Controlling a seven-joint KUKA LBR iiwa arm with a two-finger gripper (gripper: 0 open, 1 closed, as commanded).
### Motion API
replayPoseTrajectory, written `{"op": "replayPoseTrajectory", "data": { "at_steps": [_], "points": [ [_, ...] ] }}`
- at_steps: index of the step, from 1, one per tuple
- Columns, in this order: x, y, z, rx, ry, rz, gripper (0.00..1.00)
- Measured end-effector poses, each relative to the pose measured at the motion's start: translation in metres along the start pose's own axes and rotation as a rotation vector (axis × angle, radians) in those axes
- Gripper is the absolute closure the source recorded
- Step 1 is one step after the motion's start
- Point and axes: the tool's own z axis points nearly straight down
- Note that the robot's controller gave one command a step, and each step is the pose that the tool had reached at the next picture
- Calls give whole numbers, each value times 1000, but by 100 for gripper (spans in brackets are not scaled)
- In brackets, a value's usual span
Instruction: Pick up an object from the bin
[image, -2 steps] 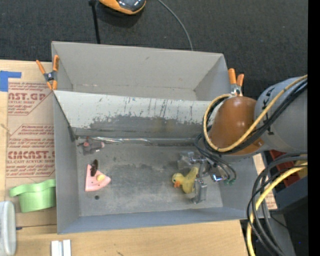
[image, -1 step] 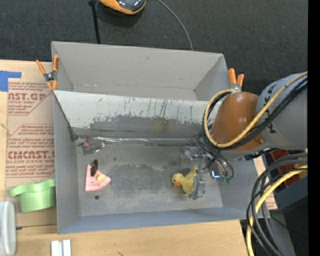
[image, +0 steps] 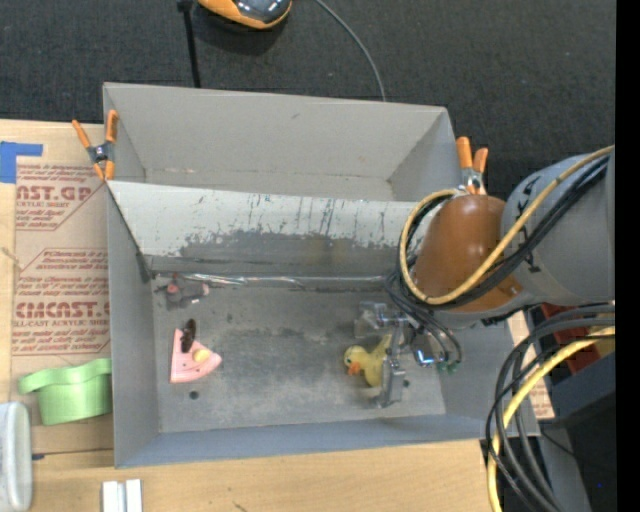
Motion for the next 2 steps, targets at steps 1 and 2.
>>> {"op": "replayPoseTrajectory", "data": {
  "at_steps": [1, 2],
  "points": [
    [8, -5, 11, -2, -11, -16, 100],
    [8, -5, 11, -2, -11, -16, 100]
  ]
}}
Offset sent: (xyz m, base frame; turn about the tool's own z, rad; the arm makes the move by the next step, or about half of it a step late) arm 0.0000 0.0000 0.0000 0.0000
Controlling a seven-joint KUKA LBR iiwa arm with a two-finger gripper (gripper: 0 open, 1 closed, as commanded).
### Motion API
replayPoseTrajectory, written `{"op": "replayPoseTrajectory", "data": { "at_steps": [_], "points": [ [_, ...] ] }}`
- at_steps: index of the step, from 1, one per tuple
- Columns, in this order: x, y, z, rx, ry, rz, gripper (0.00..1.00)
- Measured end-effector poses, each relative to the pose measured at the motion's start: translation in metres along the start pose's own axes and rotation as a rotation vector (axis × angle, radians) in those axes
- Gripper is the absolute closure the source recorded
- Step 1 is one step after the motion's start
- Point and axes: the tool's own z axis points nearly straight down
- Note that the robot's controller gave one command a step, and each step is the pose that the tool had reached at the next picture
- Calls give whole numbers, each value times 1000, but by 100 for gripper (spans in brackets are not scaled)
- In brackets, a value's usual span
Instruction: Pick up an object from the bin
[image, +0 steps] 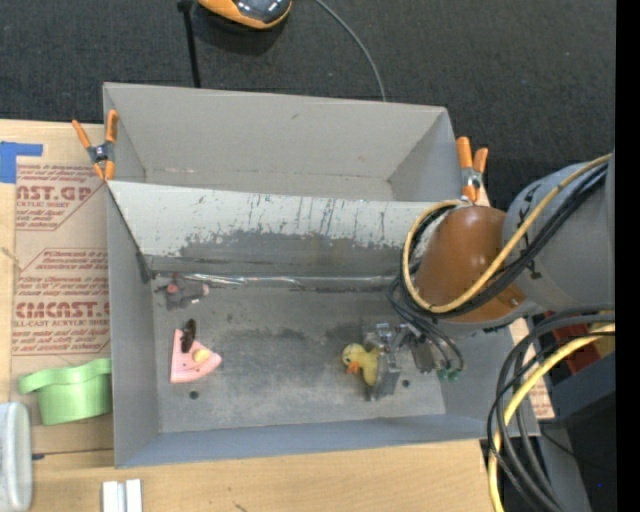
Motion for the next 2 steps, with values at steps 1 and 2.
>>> {"op": "replayPoseTrajectory", "data": {
  "at_steps": [1, 2],
  "points": [
    [1, 0, -2, 0, 1, 0, 100],
    [1, 0, -6, 0, 1, 0, 100]
  ]
}}
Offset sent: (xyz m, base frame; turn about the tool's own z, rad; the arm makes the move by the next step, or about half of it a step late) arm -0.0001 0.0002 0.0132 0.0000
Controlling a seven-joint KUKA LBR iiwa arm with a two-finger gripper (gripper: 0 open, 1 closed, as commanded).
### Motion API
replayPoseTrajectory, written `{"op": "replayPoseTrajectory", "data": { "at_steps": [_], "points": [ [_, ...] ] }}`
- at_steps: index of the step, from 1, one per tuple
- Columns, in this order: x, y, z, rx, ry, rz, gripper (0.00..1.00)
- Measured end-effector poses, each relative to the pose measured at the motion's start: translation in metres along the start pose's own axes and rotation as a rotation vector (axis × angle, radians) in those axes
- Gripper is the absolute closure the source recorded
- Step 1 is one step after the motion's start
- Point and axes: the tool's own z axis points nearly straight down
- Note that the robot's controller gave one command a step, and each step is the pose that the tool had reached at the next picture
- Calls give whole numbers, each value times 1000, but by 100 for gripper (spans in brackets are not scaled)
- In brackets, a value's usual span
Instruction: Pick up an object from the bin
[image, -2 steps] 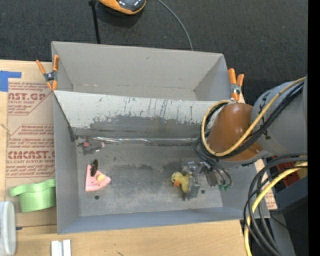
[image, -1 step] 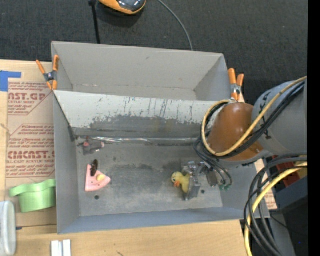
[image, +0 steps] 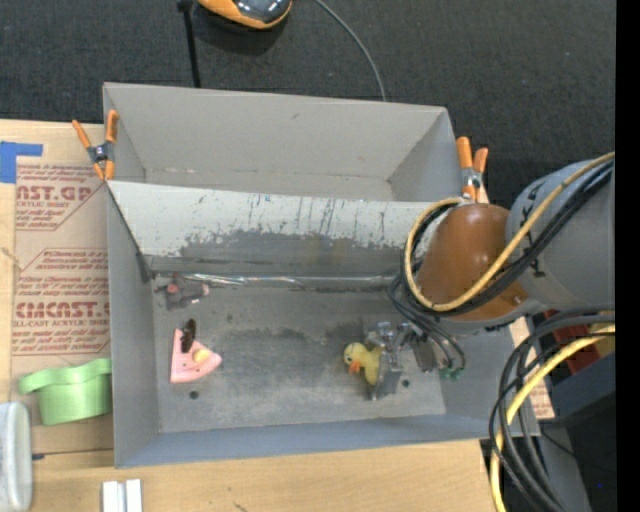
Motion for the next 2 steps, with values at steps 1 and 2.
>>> {"op": "replayPoseTrajectory", "data": {
  "at_steps": [1, 2],
  "points": [
    [1, 0, -6, -1, 4, 0, 100],
    [1, 0, -19, 0, 4, 0, 100]
  ]
}}
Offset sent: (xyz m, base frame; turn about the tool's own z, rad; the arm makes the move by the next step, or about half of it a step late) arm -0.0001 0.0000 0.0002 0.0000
